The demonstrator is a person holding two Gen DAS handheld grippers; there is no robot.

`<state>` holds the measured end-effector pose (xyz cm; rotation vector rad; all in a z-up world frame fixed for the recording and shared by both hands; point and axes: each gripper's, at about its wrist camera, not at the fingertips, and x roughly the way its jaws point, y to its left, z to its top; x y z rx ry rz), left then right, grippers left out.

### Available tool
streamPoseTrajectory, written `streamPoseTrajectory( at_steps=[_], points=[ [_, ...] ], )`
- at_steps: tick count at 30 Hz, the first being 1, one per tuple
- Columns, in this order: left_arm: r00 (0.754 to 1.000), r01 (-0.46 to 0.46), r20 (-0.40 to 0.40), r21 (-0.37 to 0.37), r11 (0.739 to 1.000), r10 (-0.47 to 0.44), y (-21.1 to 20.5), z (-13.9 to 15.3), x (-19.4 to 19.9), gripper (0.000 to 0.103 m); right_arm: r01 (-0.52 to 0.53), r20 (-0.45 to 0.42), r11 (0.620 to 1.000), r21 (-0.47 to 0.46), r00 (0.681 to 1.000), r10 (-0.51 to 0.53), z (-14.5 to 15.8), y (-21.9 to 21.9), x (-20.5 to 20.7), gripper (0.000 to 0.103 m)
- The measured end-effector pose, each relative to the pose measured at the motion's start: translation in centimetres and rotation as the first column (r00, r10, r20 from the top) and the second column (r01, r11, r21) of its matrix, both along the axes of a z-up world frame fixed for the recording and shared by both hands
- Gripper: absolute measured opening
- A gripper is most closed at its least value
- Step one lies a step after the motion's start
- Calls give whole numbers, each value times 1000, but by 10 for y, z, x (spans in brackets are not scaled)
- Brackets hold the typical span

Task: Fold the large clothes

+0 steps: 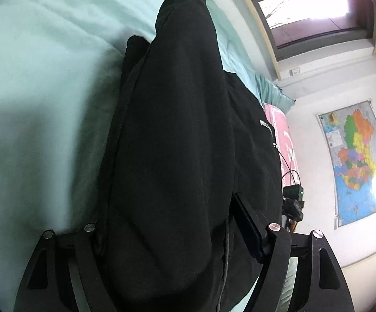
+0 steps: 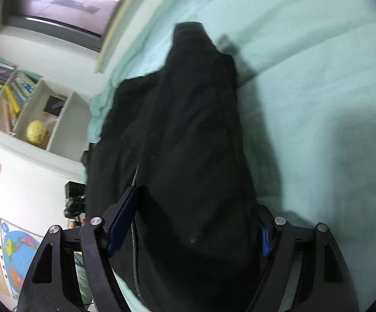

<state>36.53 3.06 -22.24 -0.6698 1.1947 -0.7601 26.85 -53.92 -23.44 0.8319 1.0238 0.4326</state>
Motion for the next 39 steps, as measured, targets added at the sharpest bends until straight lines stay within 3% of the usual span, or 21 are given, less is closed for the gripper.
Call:
streamPoseTrajectory(
  at_steps=[3, 6, 10, 11, 14, 16, 19, 21, 22, 25, 30, 32, 35, 39],
  points=[
    [1000, -1, 6, 12, 1000, 1, -2, 0, 2, 77, 38, -41, 999, 10, 998, -38, -7, -3, 8, 79],
    [1000, 1, 6, -10, 1000, -1, 2, -1, 2, 77, 73, -8, 997, -36, 997, -73, 7, -9, -7, 79],
    [1000, -16, -6, -54, 998, 16, 11, -4, 3, 77, 100, 46, 992, 76, 994, -103, 19, -21, -21, 84],
    [1000, -19, -7, -65, 998, 18, 12, -4, 3, 77, 98, 37, 993, 69, 994, -101, 19, -21, -20, 84],
    [1000, -17, -12, -76, 997, 16, 13, -4, 3, 77, 53, -14, 999, -1, 998, -53, 8, -11, -8, 85],
    [1000, -14, -10, -65, 998, 13, 12, -4, 4, 77, -25, -46, 998, 52, 999, 27, -8, 5, 5, 85],
    [999, -24, -22, -48, 999, 23, 7, -4, 6, 77, -59, -89, 998, 36, 994, 62, -16, 20, 24, 86],
    [998, -61, -30, -21, 998, 60, 5, -1, 5, 74, -63, -82, 998, 21, 995, 64, -11, 29, 33, 77],
    [997, -74, -6, 10, 997, 74, 4, 5, 1, 60, -71, -75, 997, -25, 995, 69, -5, 34, 33, 71],
    [989, -82, 133, 85, 993, 70, -1, 36, -19, 41, -51, 7, 989, -135, 999, 53, 22, 42, 13, 49],
    [956, -54, 290, 11, 998, 49, -3, 115, -70, 40, 36, 202, 954, -299, 979, 27, 93, 72, -53, 40],
    [943, -29, 332, 1, 1000, 27, 1, 148, -97, 40, 42, 223, 946, -321, 974, 33, 114, 86, -76, 40],
    [936, -19, 352, 10, 1000, 14, 14, 170, -131, 40, 56, 243, 937, -345, 970, 32, 147, 98, -121, 40],
    [942, -9, 334, -11, 1000, 12, 38, 164, -177, 41, 51, 226, 935, -350, 974, 31, 169, 112, -179, 40]
  ],
)
